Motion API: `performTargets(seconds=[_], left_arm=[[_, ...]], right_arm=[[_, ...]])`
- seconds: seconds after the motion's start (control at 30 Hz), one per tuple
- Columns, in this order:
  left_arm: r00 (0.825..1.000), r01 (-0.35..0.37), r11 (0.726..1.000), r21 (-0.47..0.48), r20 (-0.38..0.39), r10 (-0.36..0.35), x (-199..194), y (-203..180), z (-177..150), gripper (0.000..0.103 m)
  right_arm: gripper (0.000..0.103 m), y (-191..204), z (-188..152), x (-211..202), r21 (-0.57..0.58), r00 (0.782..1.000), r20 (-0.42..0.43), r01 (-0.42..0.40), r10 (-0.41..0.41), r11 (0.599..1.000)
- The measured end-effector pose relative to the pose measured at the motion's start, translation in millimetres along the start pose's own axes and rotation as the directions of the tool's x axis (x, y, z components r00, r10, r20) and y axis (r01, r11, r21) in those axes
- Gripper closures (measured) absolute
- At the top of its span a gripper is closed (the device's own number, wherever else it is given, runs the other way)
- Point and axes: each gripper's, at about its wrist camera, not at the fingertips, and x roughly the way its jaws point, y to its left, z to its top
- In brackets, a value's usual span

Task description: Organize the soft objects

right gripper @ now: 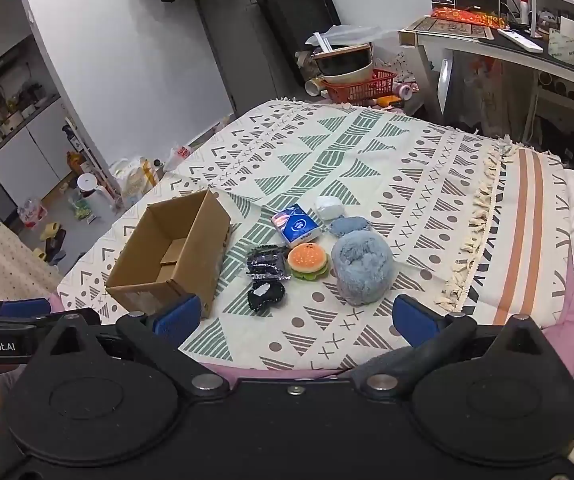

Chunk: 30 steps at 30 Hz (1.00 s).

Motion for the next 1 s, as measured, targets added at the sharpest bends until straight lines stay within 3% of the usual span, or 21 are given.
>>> performTargets(seconds=[0.37,1.0], left_arm=[[1.0,-0.004,1.0,0.0,0.027,0.004,-3,-4,-1,0.001],[1.0,0.02,1.0,0.018,0.002,-0.02,5,-13,-1,0.001]], right_arm=[[0.0,-1,-1,0,-0.007,1.0,0.001,-0.009,0.009,1.0],[0.0,-8,1,1,0.002,1.0,-0.011,0.008,-0.008,1.0]])
